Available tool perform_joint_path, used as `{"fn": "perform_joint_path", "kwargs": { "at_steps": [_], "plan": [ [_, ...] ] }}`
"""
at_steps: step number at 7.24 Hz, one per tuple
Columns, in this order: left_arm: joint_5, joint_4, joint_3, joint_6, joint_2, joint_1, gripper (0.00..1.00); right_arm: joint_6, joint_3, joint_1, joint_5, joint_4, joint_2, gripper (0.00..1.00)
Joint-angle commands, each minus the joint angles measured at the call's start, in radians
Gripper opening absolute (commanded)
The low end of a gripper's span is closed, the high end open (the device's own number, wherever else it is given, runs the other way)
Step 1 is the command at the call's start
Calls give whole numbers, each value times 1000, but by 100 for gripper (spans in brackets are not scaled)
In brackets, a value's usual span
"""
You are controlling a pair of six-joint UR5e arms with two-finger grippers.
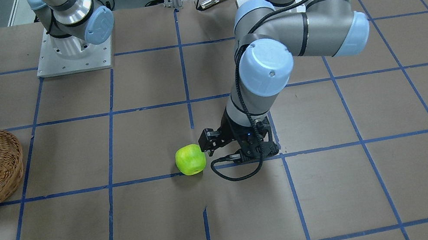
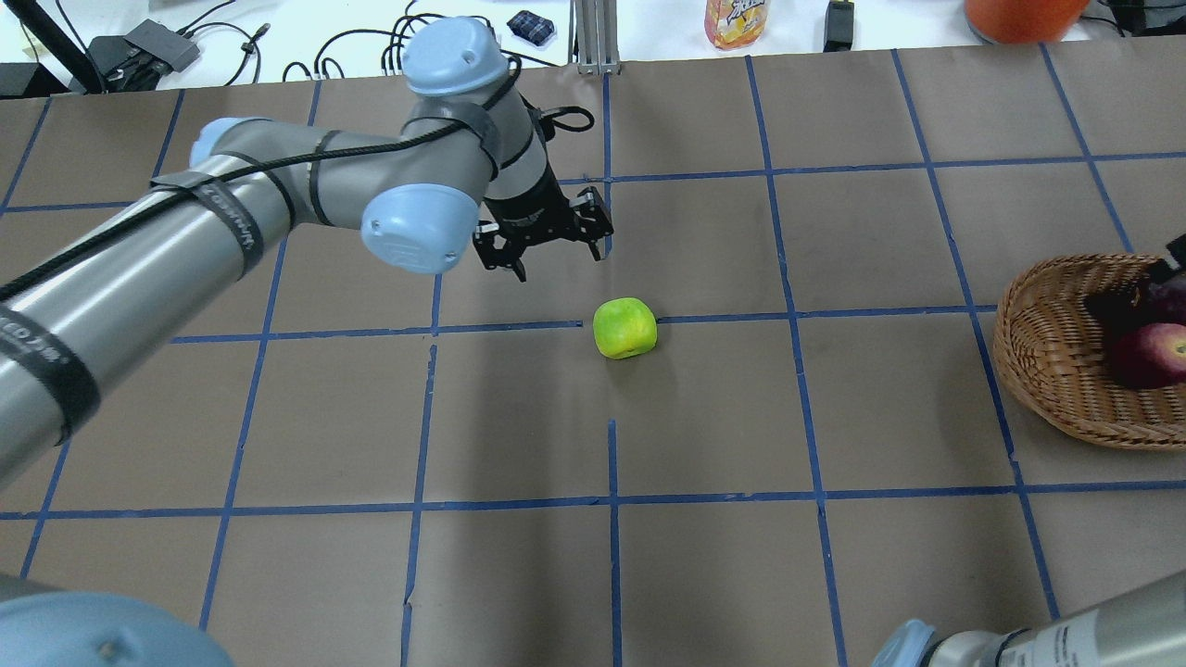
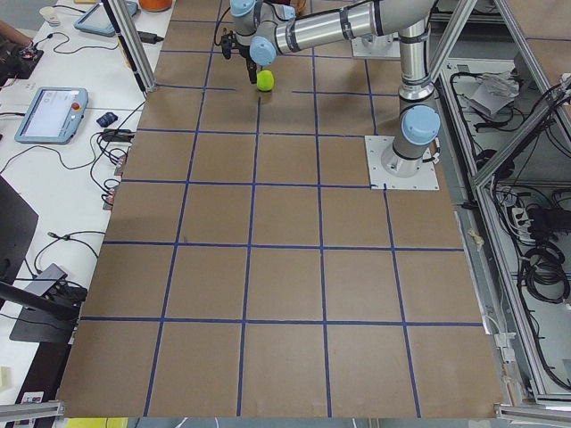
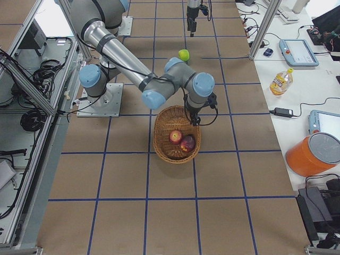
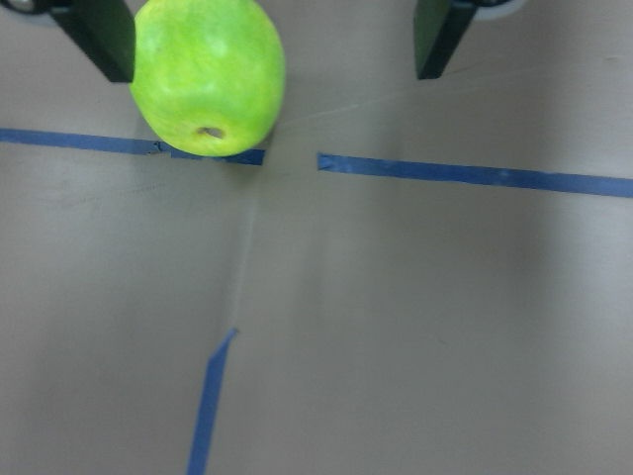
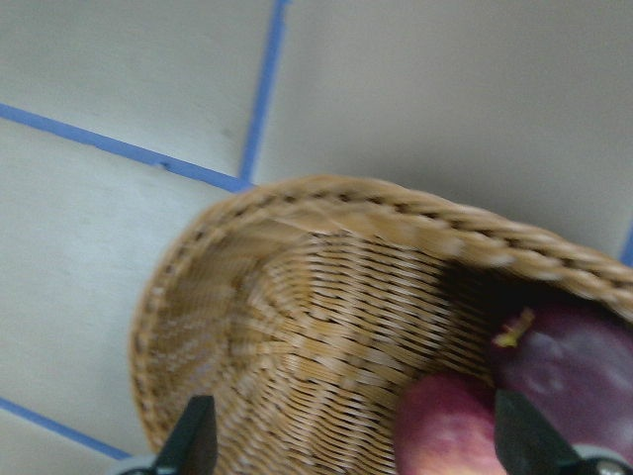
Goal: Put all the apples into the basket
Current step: 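Open the left gripper to set the green apple down and lift away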
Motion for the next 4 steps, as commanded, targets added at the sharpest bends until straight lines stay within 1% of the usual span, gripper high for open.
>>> {"fn": "perform_joint_path", "kwargs": {
  "at_steps": [1,2,3,4],
  "plan": [
    [1,-118,3,189,88,120,100,270,2,294,20,51,-25,100],
    [3,-228,6,242,127,176,100,384,3,408,47,12,-20,90],
    [53,-328,29,244,179,178,100,570,2,523,53,-51,4,94],
    [157,-400,81,244,207,182,100,778,2,610,56,-128,49,97]
  ]
}}
